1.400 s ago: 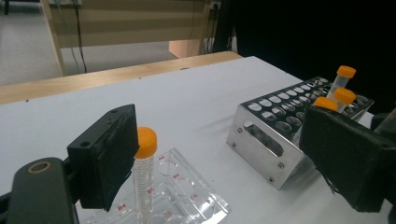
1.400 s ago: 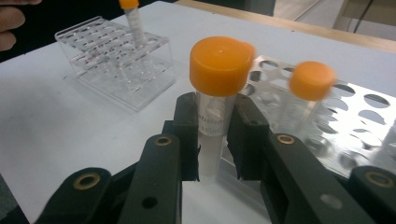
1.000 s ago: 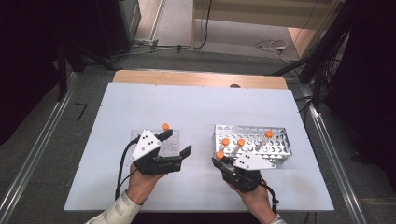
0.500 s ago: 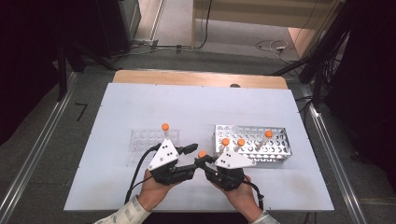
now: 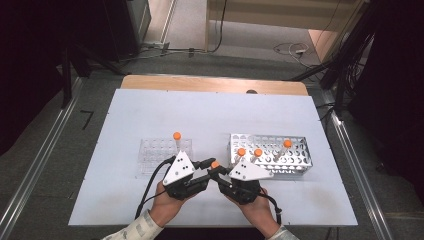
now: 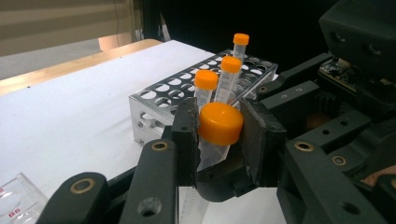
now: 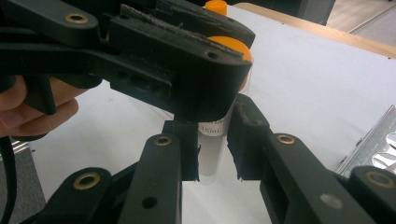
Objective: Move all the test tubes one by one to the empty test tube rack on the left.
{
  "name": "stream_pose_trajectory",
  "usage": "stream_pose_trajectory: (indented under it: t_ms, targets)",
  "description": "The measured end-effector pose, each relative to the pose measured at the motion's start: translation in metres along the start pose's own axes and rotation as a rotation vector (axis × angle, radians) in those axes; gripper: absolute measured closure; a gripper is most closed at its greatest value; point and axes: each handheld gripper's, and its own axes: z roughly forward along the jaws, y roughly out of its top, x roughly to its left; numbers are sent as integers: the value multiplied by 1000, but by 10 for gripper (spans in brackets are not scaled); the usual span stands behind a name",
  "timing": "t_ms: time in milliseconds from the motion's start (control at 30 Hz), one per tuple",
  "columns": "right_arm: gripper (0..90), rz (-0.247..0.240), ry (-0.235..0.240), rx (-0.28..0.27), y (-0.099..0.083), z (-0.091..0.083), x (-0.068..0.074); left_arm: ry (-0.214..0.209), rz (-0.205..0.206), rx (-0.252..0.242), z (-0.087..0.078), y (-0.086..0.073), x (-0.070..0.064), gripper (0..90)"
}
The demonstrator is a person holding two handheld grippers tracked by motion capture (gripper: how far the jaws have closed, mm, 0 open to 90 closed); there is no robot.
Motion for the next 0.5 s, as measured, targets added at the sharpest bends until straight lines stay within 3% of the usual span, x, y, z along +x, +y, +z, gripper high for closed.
stream_pose_trajectory:
  t_ms: [200,233,300,367,500]
  targets:
    - [716,5,4,-1,0,0,0,3,0,-3,-1,0,0,694]
    - [683,5,6,-1,0,0,0,4,-2,-6,-2,1,1,695]
    - [491,12,15,8,0,0,-1,7,-7,-10,-3,1,2,695]
    - [371,15,15,18,0,1,-1,8,-14,-14,-5,2,4,695]
    - [273,11,11,28,-1,1,-1,13,-35,-26,-8,4,8,695]
